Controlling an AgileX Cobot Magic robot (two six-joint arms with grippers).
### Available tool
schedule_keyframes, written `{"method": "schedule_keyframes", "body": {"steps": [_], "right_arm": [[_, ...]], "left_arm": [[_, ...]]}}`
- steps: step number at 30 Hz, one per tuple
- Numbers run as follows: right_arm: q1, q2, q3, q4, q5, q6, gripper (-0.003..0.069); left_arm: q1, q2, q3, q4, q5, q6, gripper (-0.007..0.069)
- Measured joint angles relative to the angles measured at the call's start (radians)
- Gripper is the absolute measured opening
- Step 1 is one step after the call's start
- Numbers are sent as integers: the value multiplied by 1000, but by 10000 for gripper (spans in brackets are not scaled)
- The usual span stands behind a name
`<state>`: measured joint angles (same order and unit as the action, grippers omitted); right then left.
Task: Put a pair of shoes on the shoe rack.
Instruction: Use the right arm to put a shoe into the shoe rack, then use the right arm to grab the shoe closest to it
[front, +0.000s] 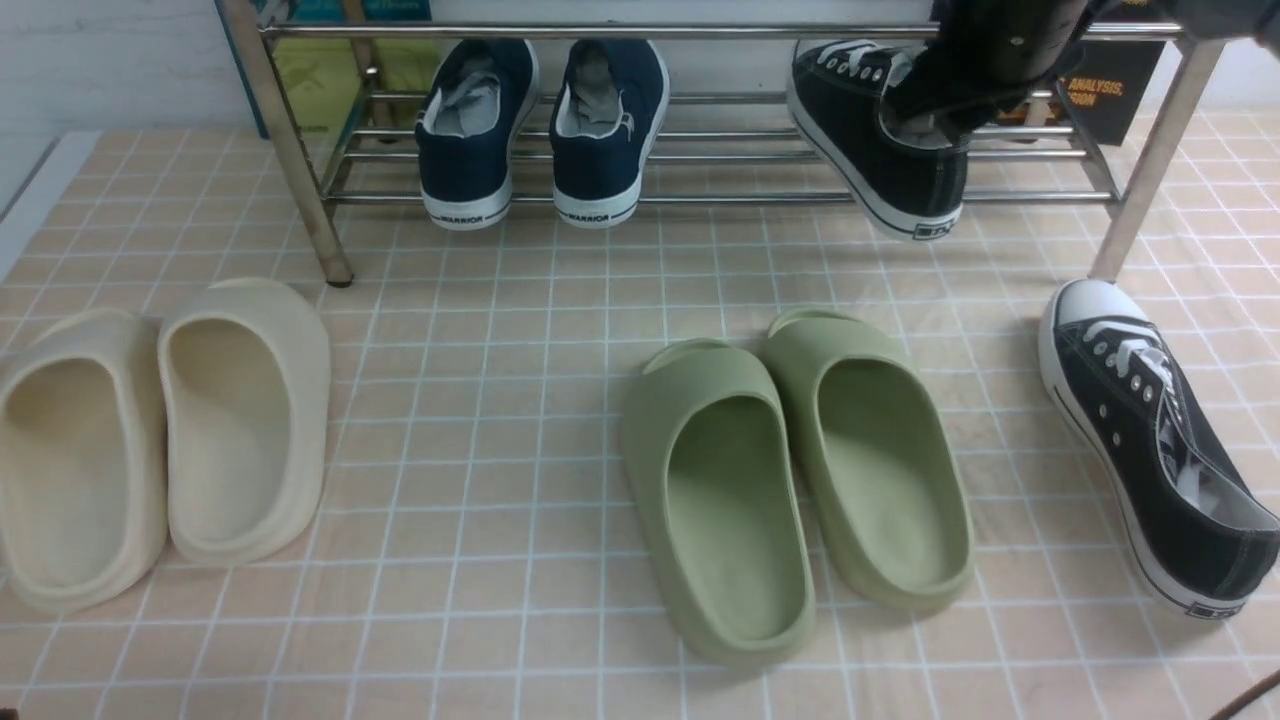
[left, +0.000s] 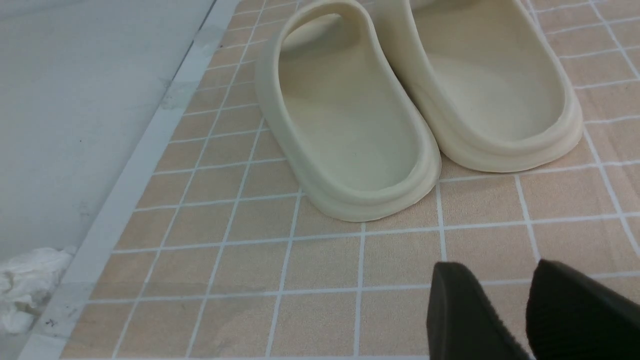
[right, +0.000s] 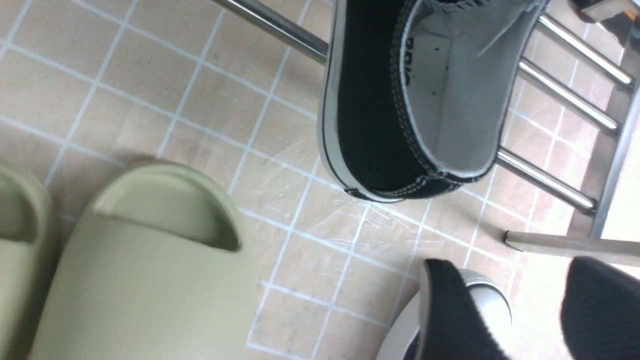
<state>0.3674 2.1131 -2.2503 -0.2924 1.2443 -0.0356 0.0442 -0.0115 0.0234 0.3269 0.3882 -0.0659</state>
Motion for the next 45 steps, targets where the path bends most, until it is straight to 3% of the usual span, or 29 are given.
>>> {"method": "schedule_keyframes", "body": {"steps": [6, 8, 19, 32, 36, 41, 45], "right_arm": [[-24, -10, 95, 23, 1, 15, 29], [-31, -10, 141, 29, -14, 36, -12], [-57, 39, 233, 28, -331, 115, -18], [-57, 73, 235, 184, -479, 150, -18], [-57, 60, 236, 198, -446, 123, -18], [-57, -71, 234, 197, -223, 0, -18], [-57, -209, 269, 165, -82, -23, -15]], "left_arm": [[0, 0, 0, 0, 0, 0, 237], [0, 0, 0, 0, 0, 0, 237], [0, 0, 0, 0, 0, 0, 237], [0, 0, 0, 0, 0, 0, 237], [0, 0, 0, 0, 0, 0, 237], [0, 0, 0, 0, 0, 0, 237], [0, 0, 0, 0, 0, 0, 237]]}}
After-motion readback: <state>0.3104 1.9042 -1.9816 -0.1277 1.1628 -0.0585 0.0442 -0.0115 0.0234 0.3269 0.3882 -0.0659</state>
